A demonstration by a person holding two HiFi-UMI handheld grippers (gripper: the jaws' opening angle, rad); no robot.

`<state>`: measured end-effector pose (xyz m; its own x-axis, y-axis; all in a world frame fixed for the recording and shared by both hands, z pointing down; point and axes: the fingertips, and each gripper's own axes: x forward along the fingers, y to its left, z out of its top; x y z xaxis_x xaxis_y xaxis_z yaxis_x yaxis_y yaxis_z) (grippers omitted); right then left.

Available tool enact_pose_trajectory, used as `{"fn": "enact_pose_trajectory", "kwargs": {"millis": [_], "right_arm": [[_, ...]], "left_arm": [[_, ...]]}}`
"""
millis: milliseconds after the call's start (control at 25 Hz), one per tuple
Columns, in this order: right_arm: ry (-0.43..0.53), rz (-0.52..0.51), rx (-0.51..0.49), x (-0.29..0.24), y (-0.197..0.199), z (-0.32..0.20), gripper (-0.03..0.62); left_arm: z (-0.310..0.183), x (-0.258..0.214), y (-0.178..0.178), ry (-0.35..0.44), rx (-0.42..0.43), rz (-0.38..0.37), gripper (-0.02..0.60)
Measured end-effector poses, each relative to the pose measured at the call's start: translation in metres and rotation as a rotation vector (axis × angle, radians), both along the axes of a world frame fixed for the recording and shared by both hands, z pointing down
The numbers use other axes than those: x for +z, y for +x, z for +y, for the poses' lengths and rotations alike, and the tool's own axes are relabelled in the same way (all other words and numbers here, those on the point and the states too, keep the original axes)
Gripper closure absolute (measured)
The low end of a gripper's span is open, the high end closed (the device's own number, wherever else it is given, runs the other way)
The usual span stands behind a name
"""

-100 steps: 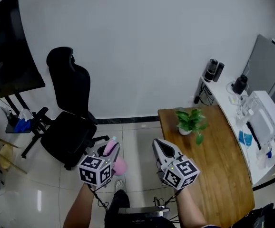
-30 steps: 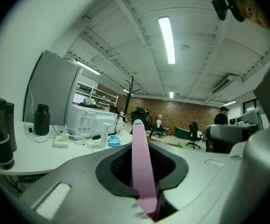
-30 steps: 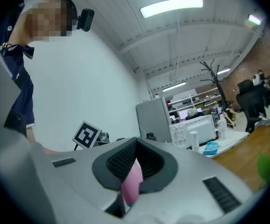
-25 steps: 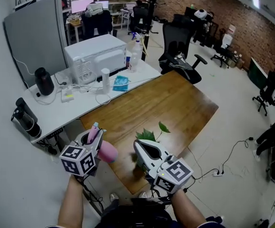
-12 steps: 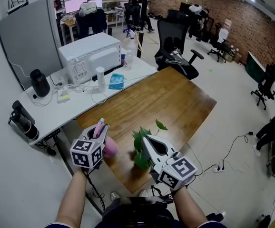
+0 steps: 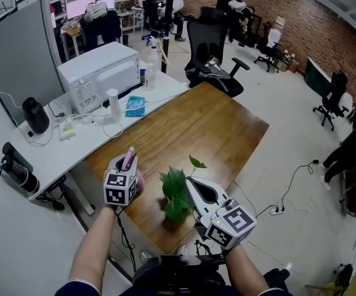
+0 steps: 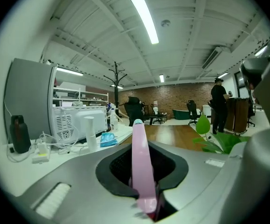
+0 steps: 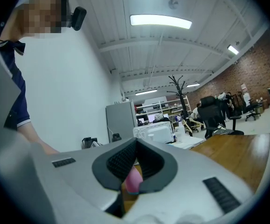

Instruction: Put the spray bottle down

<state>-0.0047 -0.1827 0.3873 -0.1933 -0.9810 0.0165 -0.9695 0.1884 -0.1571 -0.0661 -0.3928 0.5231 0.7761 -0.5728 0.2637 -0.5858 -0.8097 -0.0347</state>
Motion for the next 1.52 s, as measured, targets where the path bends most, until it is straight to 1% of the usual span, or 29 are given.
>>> {"fn": "enact_pose_trajectory", "kwargs": {"millis": [240, 360, 440, 680, 800, 840, 960, 1160, 1280, 1520], "right_arm": [[-0.021, -0.002, 0.062, 0.005, 0.018, 0.008, 0.588], [-0.030, 0.001, 0.080, 0.006, 0.025, 0.011, 0.588], [-0.034, 0.004, 0.087, 0.007, 0.028, 0.011, 0.588], [-0.039, -0.001, 0.097, 0.009, 0.035, 0.011, 0.588], [-0.037, -0.002, 0.093, 0.010, 0.035, 0.009, 0.588], [-0.036, -0.003, 0.090, 0.010, 0.034, 0.009, 0.588], [-0.028, -0.006, 0.083, 0.008, 0.034, 0.009, 0.588], [-0.015, -0.019, 0.078, 0.007, 0.033, 0.012, 0.588], [-0.011, -0.034, 0.075, 0.009, 0.031, 0.014, 0.588], [-0.012, -0.055, 0.057, 0.017, 0.028, 0.014, 0.588]], "left_arm": [[-0.003, 0.026, 0.016, 0.033, -0.005, -0.038, 0.515], [-0.002, 0.038, 0.019, 0.018, -0.011, -0.052, 0.515], [0.000, 0.042, 0.021, 0.018, -0.006, -0.046, 0.515], [0.001, 0.040, 0.026, 0.052, -0.019, -0.014, 0.514], [0.000, 0.042, 0.025, 0.048, -0.022, -0.004, 0.512], [0.000, 0.042, 0.024, 0.047, -0.028, -0.002, 0.502], [-0.001, 0.041, 0.023, 0.035, -0.027, -0.001, 0.373], [0.008, 0.046, 0.019, 0.011, 0.002, -0.022, 0.239], [0.015, 0.049, 0.012, 0.002, 0.006, -0.031, 0.207], [0.031, 0.042, -0.016, -0.009, -0.046, 0.000, 0.206]]}}
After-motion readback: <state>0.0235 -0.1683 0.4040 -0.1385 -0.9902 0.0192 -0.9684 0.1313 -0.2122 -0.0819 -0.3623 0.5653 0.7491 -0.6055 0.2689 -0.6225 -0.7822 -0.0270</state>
